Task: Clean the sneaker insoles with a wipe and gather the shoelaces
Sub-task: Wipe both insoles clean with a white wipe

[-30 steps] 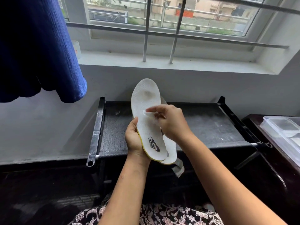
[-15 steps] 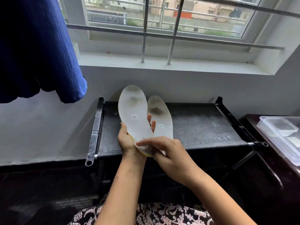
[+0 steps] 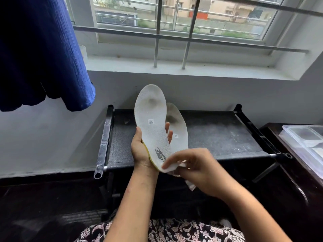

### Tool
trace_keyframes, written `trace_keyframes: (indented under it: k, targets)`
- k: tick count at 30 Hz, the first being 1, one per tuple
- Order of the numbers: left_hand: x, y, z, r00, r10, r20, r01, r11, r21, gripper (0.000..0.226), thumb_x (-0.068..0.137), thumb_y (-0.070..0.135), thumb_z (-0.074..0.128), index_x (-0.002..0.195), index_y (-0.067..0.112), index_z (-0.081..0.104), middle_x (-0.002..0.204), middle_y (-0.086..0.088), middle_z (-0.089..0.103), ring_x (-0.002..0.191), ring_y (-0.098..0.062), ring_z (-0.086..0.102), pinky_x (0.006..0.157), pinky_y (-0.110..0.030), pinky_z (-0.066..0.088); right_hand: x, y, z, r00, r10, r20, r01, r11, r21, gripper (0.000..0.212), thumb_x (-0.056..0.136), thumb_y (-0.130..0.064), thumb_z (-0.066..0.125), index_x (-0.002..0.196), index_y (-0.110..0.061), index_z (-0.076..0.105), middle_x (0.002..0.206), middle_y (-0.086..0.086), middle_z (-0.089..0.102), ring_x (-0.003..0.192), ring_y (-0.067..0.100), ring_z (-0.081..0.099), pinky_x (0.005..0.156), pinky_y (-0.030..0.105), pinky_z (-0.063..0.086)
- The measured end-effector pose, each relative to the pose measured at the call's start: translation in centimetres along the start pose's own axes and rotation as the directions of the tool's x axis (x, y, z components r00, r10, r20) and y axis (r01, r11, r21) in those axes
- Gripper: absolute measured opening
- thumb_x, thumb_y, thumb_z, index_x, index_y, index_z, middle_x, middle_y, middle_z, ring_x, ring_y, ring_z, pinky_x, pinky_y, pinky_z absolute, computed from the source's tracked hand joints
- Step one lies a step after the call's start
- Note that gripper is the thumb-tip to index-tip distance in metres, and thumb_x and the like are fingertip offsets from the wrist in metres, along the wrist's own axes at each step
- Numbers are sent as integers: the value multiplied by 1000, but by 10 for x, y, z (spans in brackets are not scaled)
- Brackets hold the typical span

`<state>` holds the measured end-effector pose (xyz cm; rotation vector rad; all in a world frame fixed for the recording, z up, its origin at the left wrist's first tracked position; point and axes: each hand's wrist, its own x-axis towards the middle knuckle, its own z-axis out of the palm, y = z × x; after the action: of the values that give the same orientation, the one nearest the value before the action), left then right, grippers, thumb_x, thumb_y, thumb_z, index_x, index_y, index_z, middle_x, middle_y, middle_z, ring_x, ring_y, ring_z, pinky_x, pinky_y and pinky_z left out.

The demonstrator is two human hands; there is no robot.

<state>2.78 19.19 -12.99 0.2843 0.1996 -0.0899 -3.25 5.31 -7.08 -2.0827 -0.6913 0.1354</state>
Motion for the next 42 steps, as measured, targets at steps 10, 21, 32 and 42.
trace_keyframes:
  k: [10, 21, 32, 42]
  targets:
    - [0, -7, 2, 988, -61, 140, 59, 998, 20, 58, 92, 50, 34, 101, 7, 72, 103, -15, 68, 92, -30, 66, 87, -42, 51, 71, 10, -25, 950, -32, -311, -19, 987, -160, 26, 83, 4, 63, 96, -16, 74, 85, 0, 74, 67, 5, 69, 72, 14, 51]
    - [3, 4, -5, 999, -35, 37, 33, 998, 54, 61, 88, 48, 42, 132, 7, 52, 113, -19, 61, 106, -31, 57, 108, -44, 34, 43, 18, 43, 951, -233, -204, 127, 894, -429, 26, 77, -9, 51, 90, -16, 72, 85, -1, 74, 78, 21, 63, 73, 27, 47]
    - [4, 9, -12, 999, 1, 37, -5, 996, 87, 85, 73, 56, 56, 142, 10, 40, 146, -13, 42, 128, -31, 44, 111, -41, 32, -18, 15, 23, 994, 50, -96, -41, 995, 94, 32, 79, -1, 59, 87, -28, 74, 91, -10, 75, 91, 3, 68, 83, 27, 54]
    - [3, 7, -7, 999, -23, 26, 19, 990, 140, 56, 92, 52, 35, 123, 10, 57, 106, -15, 67, 90, -26, 65, 88, -36, 50, -6, 13, 2, 850, 514, -117, -127, 415, 901, 26, 90, 3, 50, 110, -7, 62, 93, 12, 70, 69, 18, 68, 52, 25, 56]
